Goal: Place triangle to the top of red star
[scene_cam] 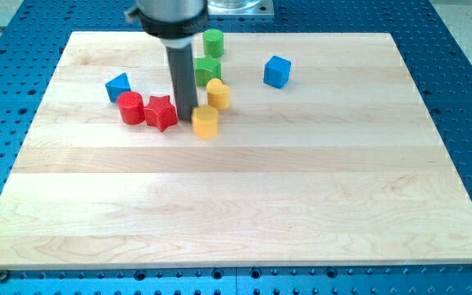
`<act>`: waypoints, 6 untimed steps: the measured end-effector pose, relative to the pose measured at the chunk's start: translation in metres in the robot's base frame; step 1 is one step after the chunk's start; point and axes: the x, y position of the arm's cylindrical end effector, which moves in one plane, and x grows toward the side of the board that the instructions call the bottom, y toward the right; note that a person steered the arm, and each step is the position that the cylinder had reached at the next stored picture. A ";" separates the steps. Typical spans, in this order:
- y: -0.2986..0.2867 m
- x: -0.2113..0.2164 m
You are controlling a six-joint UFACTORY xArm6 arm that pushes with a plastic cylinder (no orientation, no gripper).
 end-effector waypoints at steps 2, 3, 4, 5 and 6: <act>-0.049 0.067; -0.074 0.076; -0.128 -0.003; -0.147 -0.058; -0.159 -0.096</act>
